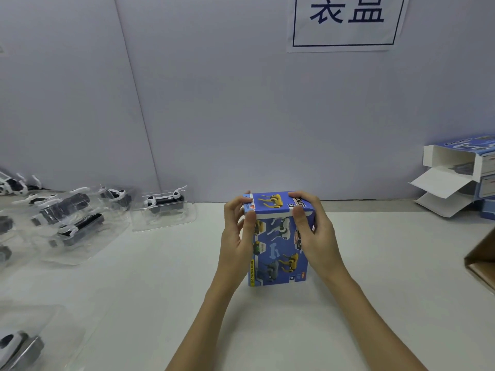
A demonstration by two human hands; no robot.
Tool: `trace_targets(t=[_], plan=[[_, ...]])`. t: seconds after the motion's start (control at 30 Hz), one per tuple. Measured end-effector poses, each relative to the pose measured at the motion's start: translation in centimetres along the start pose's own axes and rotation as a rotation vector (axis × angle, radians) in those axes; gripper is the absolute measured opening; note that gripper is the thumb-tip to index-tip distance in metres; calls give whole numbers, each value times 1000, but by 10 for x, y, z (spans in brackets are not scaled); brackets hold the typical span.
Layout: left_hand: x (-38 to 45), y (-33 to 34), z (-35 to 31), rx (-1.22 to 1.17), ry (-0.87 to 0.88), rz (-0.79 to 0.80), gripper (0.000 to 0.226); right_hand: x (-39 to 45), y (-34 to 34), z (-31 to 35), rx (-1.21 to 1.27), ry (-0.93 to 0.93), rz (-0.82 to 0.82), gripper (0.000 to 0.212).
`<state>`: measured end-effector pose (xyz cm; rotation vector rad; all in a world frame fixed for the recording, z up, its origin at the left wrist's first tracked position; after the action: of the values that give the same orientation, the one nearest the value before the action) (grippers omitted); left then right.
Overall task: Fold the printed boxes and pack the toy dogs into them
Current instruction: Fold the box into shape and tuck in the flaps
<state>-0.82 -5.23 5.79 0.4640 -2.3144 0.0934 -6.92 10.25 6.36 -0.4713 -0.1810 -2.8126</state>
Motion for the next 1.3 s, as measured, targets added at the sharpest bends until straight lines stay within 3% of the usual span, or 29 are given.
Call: trace_targets(t=[0.13, 0.23, 0.33, 0.43, 0.57, 0.73, 0.87, 0.93, 1.0, 1.13, 1.3], plan=[[-6, 2, 6, 12, 13, -68, 37, -6, 0, 2, -78, -77, -166, 20], [-13, 3, 7, 501, 184, -114, 50, -12, -2, 1, -35, -118, -395, 19], [-18, 13, 4, 885, 328, 40, 89, -13, 0, -8, 158, 41, -398, 20], [-18, 16, 7, 1050, 403, 141, 123, -16, 9, -11, 119, 76, -331, 23], [-14, 0, 13, 988, 371, 85, 120, -17, 15, 1, -69, -11, -221, 34], [-7, -8, 20, 720, 348, 235, 121, -12, 1, 7, -72, 39, -142, 36], [-6, -8, 25, 836, 409, 317, 121, -7, -3, 4, 27, 108, -143, 41], [-7, -10, 25, 898, 436, 333, 117, -8, -2, 3, -4, 105, -154, 34], [-10, -8, 20, 938, 450, 309, 115, -9, -1, 3, -65, 63, -135, 29], [-14, 1, 7, 986, 441, 213, 117, -13, 6, 9, -151, -9, -34, 43], [-14, 3, 3, 1042, 406, 173, 120, -16, 10, 7, -184, -40, -1, 45]])
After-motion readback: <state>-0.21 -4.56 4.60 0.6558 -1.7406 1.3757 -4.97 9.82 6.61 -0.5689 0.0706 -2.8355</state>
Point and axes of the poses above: each hand's wrist, its own x-axis towards the middle knuckle, its own y-axis out of the palm, z = x × y, the point moved 3 cm from there along x, towards the middle knuckle, and after that the axes turned 11 degrees about y, right-handed, at the moved point
